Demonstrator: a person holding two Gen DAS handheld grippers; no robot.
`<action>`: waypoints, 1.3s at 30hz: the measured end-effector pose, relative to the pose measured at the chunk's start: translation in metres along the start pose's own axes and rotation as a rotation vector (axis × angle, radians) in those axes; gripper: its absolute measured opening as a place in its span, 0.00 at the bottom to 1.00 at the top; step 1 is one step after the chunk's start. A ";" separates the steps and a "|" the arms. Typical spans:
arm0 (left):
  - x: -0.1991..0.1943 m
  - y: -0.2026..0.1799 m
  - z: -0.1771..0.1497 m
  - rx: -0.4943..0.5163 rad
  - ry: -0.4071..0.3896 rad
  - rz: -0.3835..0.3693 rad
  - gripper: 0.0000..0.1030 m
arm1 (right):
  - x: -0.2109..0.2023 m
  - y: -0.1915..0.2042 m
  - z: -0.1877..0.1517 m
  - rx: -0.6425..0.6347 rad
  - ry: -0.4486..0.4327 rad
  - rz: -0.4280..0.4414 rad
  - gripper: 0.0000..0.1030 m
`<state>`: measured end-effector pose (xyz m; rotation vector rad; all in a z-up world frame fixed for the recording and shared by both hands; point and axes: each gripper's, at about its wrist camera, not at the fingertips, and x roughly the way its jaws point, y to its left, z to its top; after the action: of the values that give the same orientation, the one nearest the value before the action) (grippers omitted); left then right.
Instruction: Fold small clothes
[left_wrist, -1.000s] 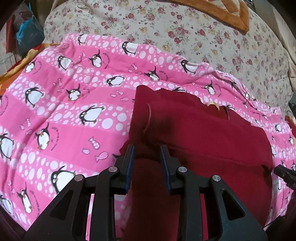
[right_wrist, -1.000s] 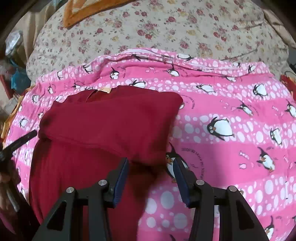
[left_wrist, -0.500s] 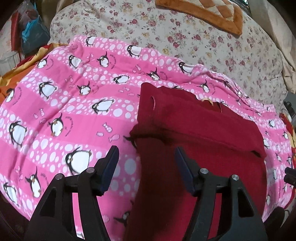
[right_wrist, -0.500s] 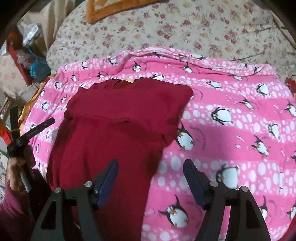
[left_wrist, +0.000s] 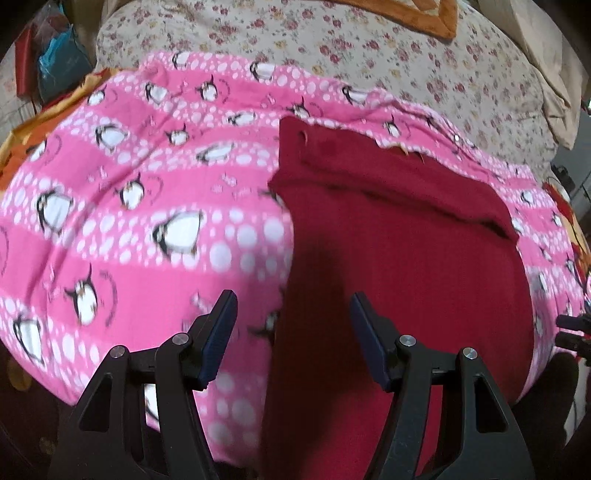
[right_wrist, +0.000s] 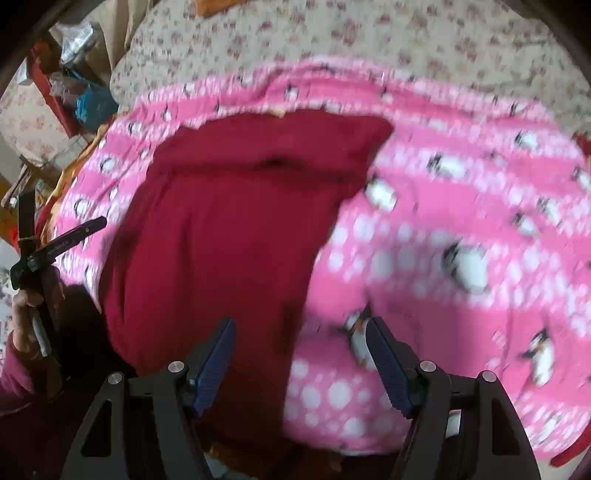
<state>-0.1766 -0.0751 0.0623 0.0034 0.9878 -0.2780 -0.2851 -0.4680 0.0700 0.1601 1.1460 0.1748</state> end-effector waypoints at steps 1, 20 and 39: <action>-0.001 0.001 -0.005 -0.002 0.006 -0.001 0.61 | 0.005 0.002 -0.005 -0.006 0.010 0.004 0.68; -0.018 0.001 -0.041 0.033 0.038 -0.071 0.61 | 0.038 0.017 -0.027 0.033 -0.020 0.087 0.56; -0.004 0.025 -0.090 0.004 0.233 -0.137 0.61 | 0.056 0.022 -0.083 -0.005 0.138 0.128 0.78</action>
<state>-0.2469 -0.0391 0.0125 -0.0293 1.2212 -0.4118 -0.3401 -0.4313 -0.0087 0.2196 1.2729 0.3056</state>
